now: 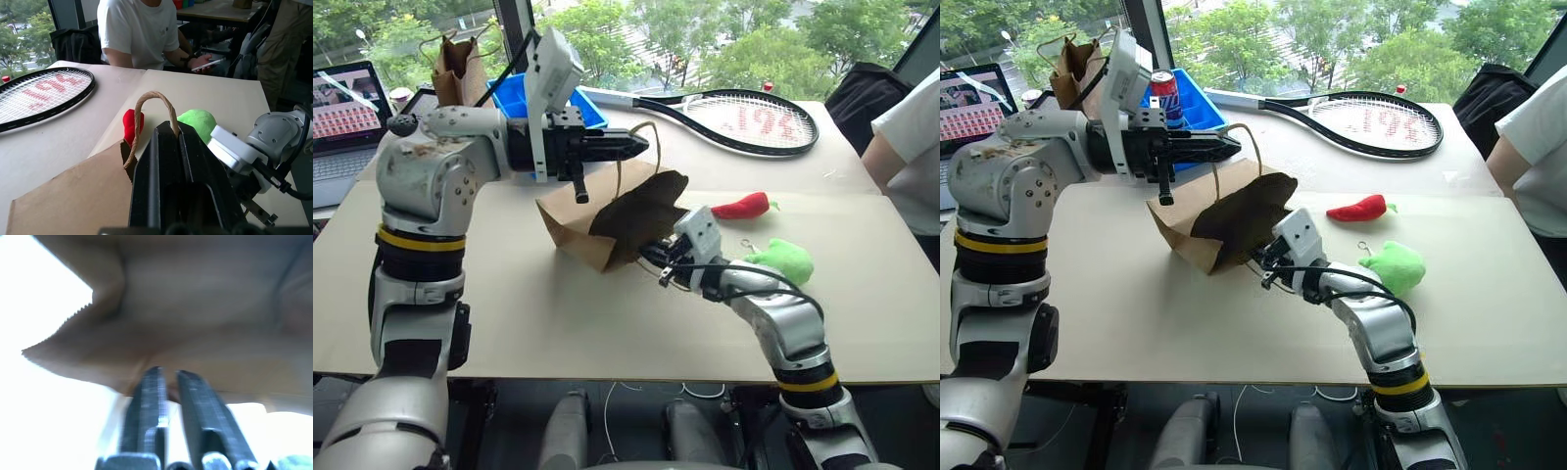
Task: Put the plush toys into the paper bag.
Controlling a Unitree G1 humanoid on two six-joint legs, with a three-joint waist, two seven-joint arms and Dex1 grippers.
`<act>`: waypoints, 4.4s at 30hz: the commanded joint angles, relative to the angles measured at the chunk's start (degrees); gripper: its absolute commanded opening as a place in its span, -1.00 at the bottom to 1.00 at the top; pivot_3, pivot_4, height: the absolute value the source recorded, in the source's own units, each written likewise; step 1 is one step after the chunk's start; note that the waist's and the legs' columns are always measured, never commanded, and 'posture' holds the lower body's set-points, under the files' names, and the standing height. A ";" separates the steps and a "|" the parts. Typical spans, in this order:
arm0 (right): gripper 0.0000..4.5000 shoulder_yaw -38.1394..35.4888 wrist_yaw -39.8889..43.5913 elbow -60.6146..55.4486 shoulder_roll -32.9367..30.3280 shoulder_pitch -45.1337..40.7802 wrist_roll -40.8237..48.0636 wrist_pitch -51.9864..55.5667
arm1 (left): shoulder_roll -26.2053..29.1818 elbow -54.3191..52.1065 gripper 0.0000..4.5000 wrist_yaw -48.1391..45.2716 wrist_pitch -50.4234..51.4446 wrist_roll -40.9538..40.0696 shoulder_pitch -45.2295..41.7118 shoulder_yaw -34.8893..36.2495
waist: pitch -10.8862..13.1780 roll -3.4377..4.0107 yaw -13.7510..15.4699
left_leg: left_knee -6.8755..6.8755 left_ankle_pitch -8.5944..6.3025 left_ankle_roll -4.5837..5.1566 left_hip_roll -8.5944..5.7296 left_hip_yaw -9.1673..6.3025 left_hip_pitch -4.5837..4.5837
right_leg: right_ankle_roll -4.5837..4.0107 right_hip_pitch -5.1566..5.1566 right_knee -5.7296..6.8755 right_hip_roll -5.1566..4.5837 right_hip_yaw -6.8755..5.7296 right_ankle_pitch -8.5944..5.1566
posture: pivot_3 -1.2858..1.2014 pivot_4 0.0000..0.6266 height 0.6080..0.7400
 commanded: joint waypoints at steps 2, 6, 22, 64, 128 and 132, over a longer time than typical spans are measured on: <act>0.17 -11.70 -1.60 -7.18 -2.70 -1.97 7.98 5.67 | 1.40 -1.39 -1.00 0.06 -0.50 -0.12 0.74 -0.24 | 0.00 0.00 0.08 | 0.00 0.00 0.00 0.00 0.00 0.00 | 0.00 0.01 -0.02 0.00 0.00 0.00 | 0.03 -0.52 0.87; 0.75 -22.15 -4.76 -7.64 -6.53 -2.15 10.79 8.29 | 1.06 -1.94 -1.00 0.42 0.36 -1.24 0.89 -0.32 | 0.00 0.00 0.21 | 0.00 0.00 0.00 0.00 0.00 0.00 | -0.01 0.02 -0.03 0.00 0.00 0.00 | 0.03 -0.52 0.87; 0.65 -25.72 -10.25 5.88 -16.71 17.52 2.28 10.26 | -0.09 -4.22 -1.00 1.89 9.02 -7.40 -0.93 0.14 | 0.02 0.00 -0.53 | -0.02 0.00 0.02 -0.01 0.08 0.15 | 0.04 0.08 -0.04 -0.02 0.10 -0.11 | 0.03 -0.52 0.87; -0.96 -5.24 -16.95 6.60 6.78 -7.05 18.60 15.49 | -5.03 -8.06 -1.00 8.15 14.10 -13.89 -0.50 1.32 | 0.04 0.01 0.01 | -0.07 0.00 0.02 -0.01 0.04 -0.02 | -0.07 -0.02 -0.07 0.00 0.07 -0.08 | 0.03 -0.52 0.87; -0.99 -12.60 -3.79 79.98 -9.36 -28.90 -9.37 -40.45 | -5.56 -11.79 -1.00 21.79 18.22 -18.86 7.20 4.65 | 0.15 0.08 -1.62 | -0.22 0.04 -0.05 -0.09 0.01 0.23 | -0.04 0.20 -0.11 0.00 0.13 -0.12 | 0.03 -0.52 0.87; -0.99 -11.83 3.57 37.85 -15.96 -12.26 -1.84 -17.18 | -6.45 -10.81 -1.00 21.95 18.16 -19.38 5.89 5.21 | 0.21 0.18 -0.75 | -0.26 0.03 -0.05 -0.11 -0.03 0.08 | 0.02 0.10 -0.09 0.00 0.12 -0.16 | 0.03 -0.52 0.87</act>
